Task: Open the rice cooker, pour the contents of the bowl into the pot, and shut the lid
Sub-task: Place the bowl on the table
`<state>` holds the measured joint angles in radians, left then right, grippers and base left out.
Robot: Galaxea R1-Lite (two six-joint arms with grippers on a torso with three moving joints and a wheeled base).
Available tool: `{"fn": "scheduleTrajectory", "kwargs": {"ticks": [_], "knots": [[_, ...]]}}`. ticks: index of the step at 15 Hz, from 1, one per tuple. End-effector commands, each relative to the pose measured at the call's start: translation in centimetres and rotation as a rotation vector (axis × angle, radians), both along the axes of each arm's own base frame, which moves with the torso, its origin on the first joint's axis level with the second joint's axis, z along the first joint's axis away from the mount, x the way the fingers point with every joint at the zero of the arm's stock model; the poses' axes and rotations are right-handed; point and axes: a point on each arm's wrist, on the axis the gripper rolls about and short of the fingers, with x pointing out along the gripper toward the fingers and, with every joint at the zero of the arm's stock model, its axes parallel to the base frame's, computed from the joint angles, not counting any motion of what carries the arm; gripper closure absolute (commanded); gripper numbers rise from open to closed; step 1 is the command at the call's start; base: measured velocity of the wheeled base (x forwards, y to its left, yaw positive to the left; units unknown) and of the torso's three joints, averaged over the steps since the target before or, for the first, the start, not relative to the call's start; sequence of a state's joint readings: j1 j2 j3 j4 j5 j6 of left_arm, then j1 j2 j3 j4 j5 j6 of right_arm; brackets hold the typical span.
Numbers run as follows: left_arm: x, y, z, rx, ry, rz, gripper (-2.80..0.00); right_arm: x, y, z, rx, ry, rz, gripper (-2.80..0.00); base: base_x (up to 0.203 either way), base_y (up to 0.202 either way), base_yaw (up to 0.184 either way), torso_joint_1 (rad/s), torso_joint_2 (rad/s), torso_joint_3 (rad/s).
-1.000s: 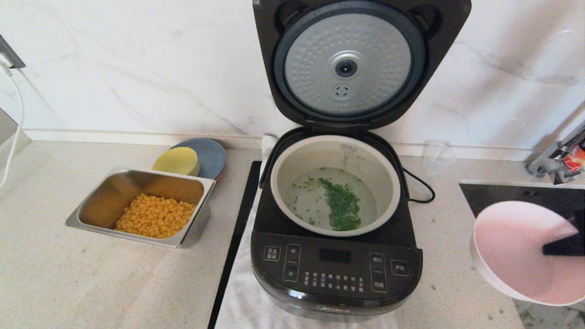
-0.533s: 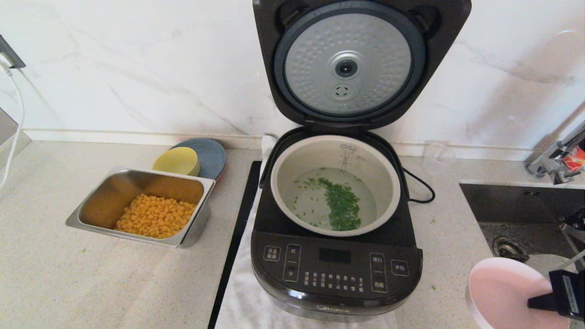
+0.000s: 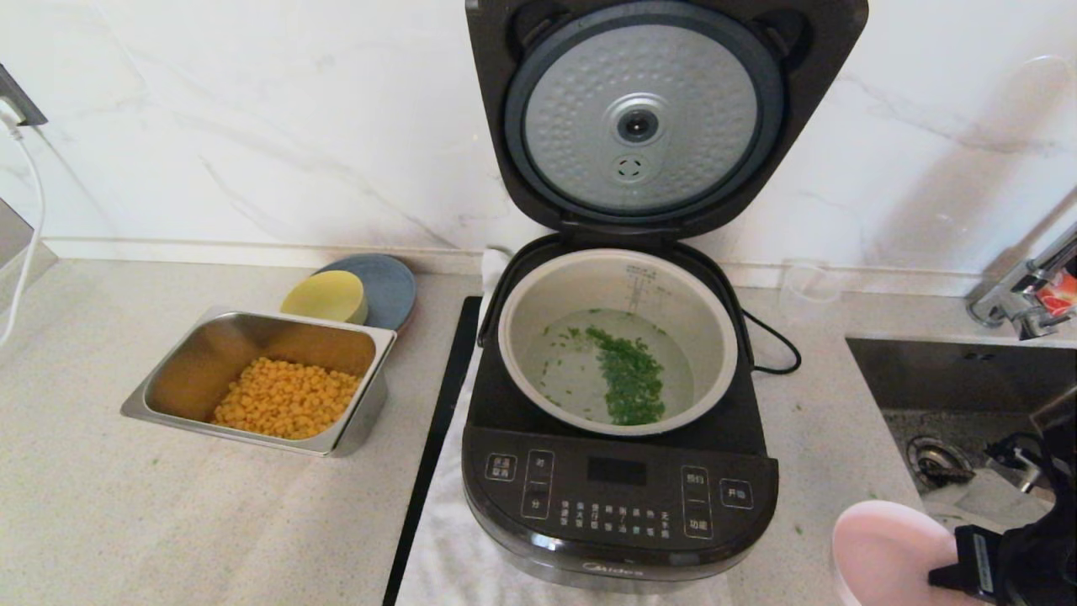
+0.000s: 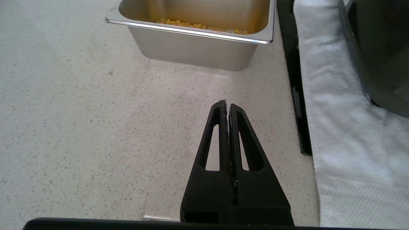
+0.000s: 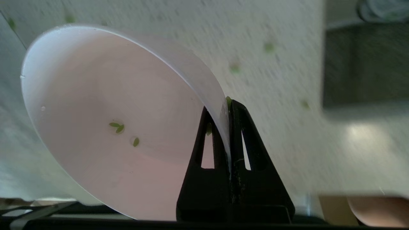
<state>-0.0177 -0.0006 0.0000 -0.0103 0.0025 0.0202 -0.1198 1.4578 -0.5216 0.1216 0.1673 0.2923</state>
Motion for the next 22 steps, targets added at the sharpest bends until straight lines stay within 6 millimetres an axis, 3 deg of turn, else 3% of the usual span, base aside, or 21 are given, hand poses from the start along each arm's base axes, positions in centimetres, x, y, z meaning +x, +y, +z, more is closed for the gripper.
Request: {"fn": "scheduleTrajectory", "kwargs": {"ticks": [1, 12, 16, 17, 22], "knots": [[0.1, 0.0, -0.2, 0.0, 0.006, 0.0, 0.0, 0.9, -0.1, -1.5, 0.018, 0.056, -0.001, 0.0, 0.0, 0.0, 0.0, 0.0, 0.0, 0.0], [0.1, 0.0, -0.2, 0.0, 0.006, 0.0, 0.0, 4.7, -0.4, -3.8, 0.061, -0.015, -0.036, 0.0, 0.0, 0.0, 0.0, 0.0, 0.0, 0.0], [0.1, 0.0, -0.2, 0.0, 0.006, 0.0, 0.0, 4.9, -0.4, -3.6, 0.059, -0.038, -0.036, 0.0, 0.0, 0.0, 0.0, 0.0, 0.0, 0.0], [0.1, 0.0, -0.2, 0.001, 0.006, 0.0, 0.0, 4.8, -0.4, -3.5, 0.06, -0.043, -0.035, -2.8, 0.0, 0.0, 0.0, 0.0, 0.0, 0.0], [0.1, 0.0, -0.2, 0.0, 0.006, 0.0, 0.0, 5.1, -0.4, -2.9, 0.072, -0.07, -0.06, -2.8, 0.0, 0.0, 0.0, 0.0, 0.0, 0.0]]}}
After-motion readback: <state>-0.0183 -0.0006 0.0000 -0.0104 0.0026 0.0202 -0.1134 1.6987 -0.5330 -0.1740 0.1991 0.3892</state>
